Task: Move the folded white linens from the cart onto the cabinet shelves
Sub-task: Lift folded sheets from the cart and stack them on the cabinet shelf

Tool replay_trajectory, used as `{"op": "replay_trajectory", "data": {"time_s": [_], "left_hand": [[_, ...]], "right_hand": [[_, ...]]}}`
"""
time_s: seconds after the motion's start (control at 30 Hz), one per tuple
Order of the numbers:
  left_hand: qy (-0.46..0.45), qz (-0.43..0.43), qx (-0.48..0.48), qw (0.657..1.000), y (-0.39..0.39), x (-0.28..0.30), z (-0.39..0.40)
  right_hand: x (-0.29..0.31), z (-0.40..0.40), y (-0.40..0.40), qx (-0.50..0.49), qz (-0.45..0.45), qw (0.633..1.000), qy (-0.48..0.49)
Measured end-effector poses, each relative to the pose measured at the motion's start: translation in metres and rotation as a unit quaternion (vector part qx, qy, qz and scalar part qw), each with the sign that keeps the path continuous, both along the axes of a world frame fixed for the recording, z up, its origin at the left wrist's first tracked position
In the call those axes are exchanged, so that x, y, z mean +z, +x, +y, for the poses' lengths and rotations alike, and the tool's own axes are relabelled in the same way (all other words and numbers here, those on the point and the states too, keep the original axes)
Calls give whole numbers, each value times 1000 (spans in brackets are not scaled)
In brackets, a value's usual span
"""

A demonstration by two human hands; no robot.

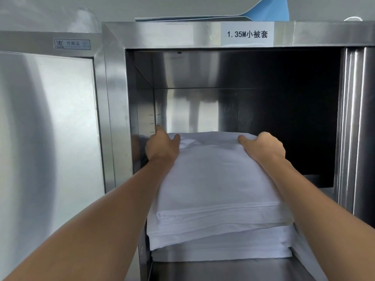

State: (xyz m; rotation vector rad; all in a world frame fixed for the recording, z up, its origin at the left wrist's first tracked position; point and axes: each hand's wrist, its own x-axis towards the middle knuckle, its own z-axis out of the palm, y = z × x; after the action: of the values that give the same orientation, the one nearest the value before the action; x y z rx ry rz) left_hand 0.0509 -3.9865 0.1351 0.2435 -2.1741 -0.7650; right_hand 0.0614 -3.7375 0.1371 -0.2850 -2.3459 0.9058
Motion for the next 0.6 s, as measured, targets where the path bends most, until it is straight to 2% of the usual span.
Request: {"op": "replay_trajectory", "data": {"time_s": [0.1,0.23,0.37,0.6], "left_hand": [[-7,-13,-4,1000,13,-1,-3],[41,-94,-41,994,19,5,-11],[5,-169,-35,985,8,11,-6],[-40,-244,-17,969,-9,21,0]], "right_hand": [[-2,4,13,9,-2,1000,-1],[1,13,28,32,-71,997,4],[11,20,28,62,-136,989,-4],[26,14,6,93,-176,980,-6]]}}
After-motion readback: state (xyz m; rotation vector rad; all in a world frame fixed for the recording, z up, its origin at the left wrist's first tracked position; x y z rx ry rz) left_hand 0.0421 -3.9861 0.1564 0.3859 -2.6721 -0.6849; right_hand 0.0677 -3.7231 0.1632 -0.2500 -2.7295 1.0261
